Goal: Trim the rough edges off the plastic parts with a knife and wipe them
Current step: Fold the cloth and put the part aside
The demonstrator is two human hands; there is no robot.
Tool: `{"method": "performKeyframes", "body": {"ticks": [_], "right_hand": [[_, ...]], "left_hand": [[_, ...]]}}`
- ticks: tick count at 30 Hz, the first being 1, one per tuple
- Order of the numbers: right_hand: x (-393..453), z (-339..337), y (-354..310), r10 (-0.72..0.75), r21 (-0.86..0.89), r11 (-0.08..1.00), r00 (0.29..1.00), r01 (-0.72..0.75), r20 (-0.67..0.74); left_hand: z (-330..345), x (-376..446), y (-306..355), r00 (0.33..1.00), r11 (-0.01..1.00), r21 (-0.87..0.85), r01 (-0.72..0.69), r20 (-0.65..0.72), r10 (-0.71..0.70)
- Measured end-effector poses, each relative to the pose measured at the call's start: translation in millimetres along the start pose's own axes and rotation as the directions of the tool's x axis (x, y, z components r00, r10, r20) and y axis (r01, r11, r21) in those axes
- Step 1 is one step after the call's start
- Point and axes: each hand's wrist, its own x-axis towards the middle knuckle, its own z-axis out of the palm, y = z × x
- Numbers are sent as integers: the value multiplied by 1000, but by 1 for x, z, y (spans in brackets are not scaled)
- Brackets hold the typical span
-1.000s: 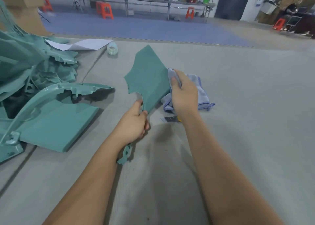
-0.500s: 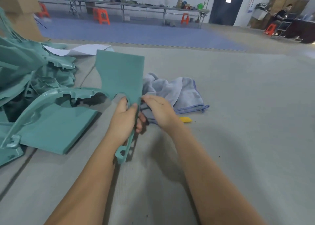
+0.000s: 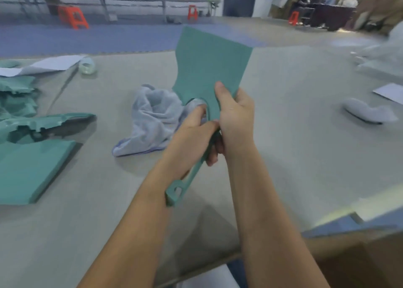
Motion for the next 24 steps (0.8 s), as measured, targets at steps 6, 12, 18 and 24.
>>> {"method": "performKeyframes", "body": {"ticks": [6,12,18,24], "right_hand": [[-11,-111,-38,-145,-177,980,935,91,-322],[-75,-250,-61,-200,-201,976,702,82,-683],[-173,-377,-38,-153,-144,988,368,53,-917],[-254,-430,54,286,286,958,-4,29,-958]], "left_hand": [[104,2,-9,958,998,-19,60,281,-53],[236,-36,-43,741,986,117,122,649,-169],[320,-106,-106,97,689,196,697,927,-362],[328,-174,-189,26,76,20,997,827,-562]]}}
